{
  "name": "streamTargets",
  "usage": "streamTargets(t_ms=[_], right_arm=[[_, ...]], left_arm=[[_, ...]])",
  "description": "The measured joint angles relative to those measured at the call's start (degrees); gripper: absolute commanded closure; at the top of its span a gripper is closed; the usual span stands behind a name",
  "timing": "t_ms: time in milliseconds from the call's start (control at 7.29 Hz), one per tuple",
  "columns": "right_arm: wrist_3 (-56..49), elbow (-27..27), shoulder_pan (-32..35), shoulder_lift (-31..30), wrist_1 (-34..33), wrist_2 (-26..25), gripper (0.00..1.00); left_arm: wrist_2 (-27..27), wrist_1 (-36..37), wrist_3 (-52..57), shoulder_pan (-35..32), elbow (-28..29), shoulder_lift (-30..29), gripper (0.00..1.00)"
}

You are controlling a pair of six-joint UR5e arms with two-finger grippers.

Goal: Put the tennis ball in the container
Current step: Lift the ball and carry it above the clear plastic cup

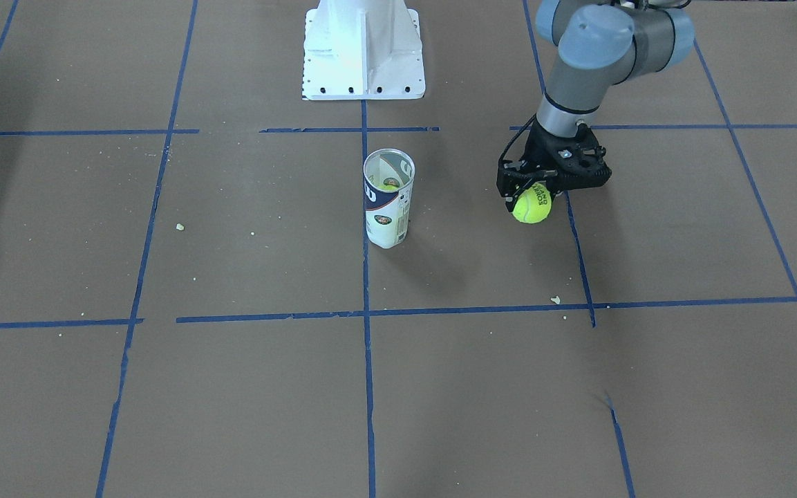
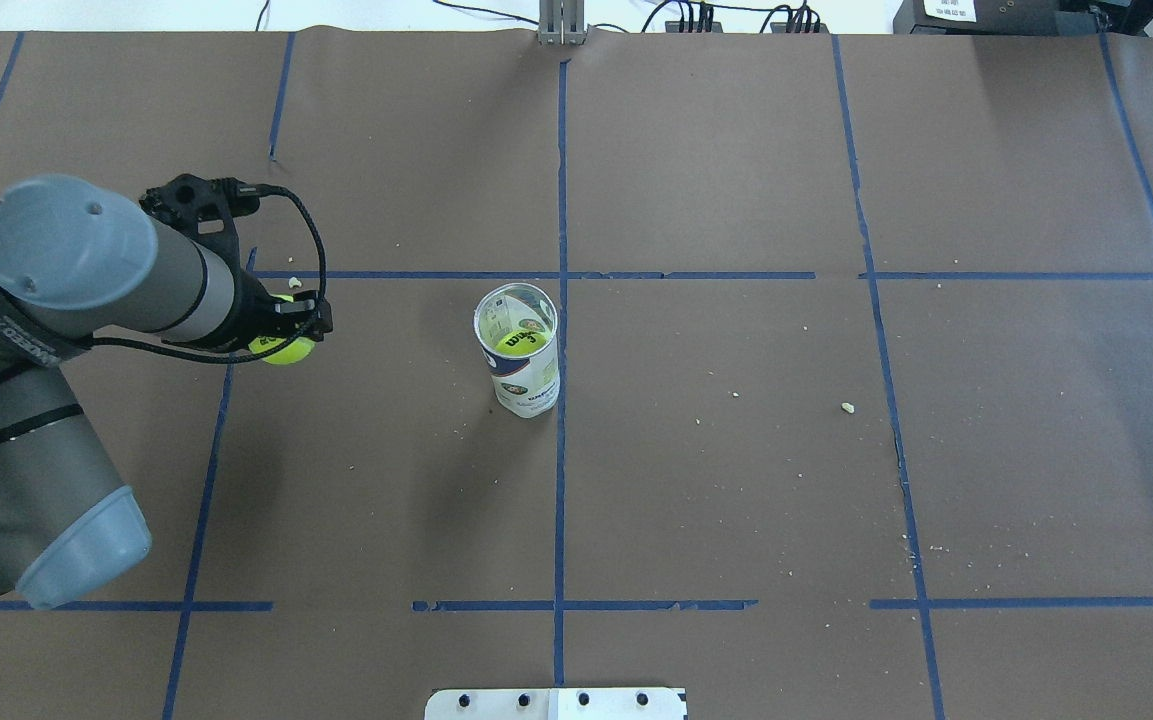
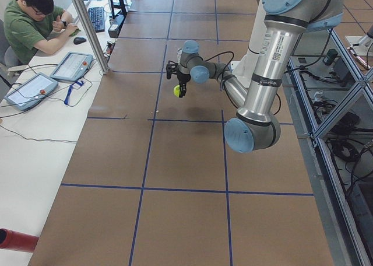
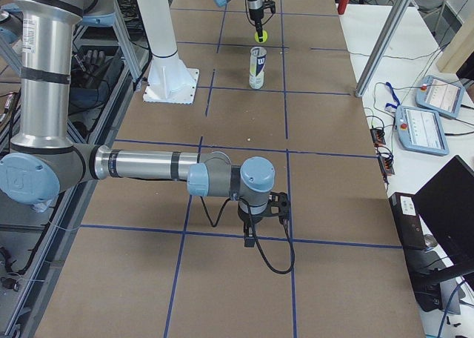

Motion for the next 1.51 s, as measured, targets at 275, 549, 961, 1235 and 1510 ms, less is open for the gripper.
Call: streamTargets(t_ms=[275, 549, 961, 1235, 1510], right_arm=[[0.00, 0.00, 0.00, -0.02, 0.00, 0.00, 0.00], [0.00, -0.02, 0.00, 0.04, 0.00, 0.00, 0.00], [0.00, 0.02, 0.00, 0.05, 0.00, 0.00, 0.00], [0.00, 0.02, 0.00, 0.02, 0.00, 0.00, 0.00], [0.00, -0.02, 0.00, -0.01, 0.00, 0.00, 0.00]], left_arm=[[-1.20, 10.02, -0.05, -2.56, -3.70, -6.19, 0.67], [-4.17, 16.37, -1.25, -2.66, -3.48, -13.45, 0.67], [-6.27, 22.34, -6.88, -1.51, 2.83, -25.88, 0.67], [-6.38, 24.23, -9.53, 0.68, 9.64, -32.95, 0.67], [-6.03, 24.51, -10.68, 3.12, 12.75, -34.76, 0.67]])
